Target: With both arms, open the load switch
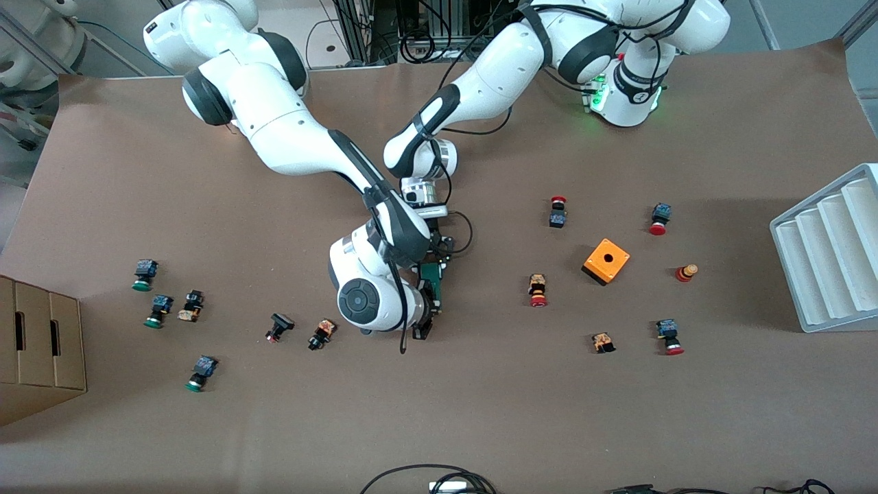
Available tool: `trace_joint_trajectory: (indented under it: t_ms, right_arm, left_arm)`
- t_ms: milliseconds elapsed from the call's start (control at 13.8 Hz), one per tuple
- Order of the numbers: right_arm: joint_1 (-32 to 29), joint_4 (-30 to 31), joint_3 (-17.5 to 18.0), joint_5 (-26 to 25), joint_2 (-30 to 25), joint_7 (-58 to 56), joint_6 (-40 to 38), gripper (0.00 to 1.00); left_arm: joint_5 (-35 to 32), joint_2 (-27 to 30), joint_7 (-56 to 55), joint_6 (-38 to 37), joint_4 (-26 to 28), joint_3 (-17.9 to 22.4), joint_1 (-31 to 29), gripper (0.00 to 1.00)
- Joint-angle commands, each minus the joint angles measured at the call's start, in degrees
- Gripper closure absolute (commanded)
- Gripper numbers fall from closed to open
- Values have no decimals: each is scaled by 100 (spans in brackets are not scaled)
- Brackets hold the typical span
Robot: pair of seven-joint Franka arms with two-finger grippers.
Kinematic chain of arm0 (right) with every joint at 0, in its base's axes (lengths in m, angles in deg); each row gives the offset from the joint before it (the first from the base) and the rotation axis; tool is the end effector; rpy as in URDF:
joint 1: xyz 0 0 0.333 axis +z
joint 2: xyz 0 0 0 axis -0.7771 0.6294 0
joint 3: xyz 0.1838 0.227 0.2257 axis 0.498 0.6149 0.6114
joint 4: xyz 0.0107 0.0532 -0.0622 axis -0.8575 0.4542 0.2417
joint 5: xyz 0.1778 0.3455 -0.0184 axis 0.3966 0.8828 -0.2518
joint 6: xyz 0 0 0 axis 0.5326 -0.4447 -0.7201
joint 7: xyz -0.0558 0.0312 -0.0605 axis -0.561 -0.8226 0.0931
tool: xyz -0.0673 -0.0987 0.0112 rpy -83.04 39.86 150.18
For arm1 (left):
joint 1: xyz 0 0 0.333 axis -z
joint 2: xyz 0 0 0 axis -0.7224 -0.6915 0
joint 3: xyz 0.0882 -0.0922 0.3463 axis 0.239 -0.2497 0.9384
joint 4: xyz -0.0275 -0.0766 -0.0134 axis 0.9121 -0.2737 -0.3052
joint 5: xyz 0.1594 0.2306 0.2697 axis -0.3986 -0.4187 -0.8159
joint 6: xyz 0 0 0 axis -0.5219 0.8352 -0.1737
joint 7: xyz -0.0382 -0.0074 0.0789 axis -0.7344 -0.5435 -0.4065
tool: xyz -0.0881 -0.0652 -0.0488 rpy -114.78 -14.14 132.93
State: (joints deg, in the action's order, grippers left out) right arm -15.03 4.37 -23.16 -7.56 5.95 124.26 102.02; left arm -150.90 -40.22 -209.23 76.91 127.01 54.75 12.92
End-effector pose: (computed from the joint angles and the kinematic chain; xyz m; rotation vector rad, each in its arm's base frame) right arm 0.6762 0.4698 0.2439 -1.9704 2.3109 0.4934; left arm 0.3803 -0.6162 0.0741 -2.4389 -0.1754 -1.8723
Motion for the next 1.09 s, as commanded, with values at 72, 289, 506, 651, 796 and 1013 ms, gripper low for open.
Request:
trace_joint_trajectory:
  t_ms: [72, 289, 506, 651, 796, 1013]
  right_arm:
    - [7, -46, 19, 198, 54, 108, -195, 92]
    - [16, -37, 19, 189, 54, 108, -195, 92]
    - [51, 147, 10, 180, -34, 99, -186, 92]
    - [51, 165, 19, 189, -60, 99, -195, 92]
    - [51, 191, 19, 206, -69, 99, -204, 91]
    - [69, 367, 19, 198, -148, 90, -195, 91]
  left_arm:
    - [-57, -81, 32, -55, -142, -58, -11, 56]
    - [-57, -81, 32, -55, -160, -58, -11, 56]
    - [-57, -81, 32, -55, -160, -58, -2, 57]
    - [-57, -90, 32, -55, -160, -58, -11, 57]
    - [-57, -90, 32, -55, -160, -58, -2, 57]
    - [-57, -99, 32, -55, -151, -58, -2, 57]
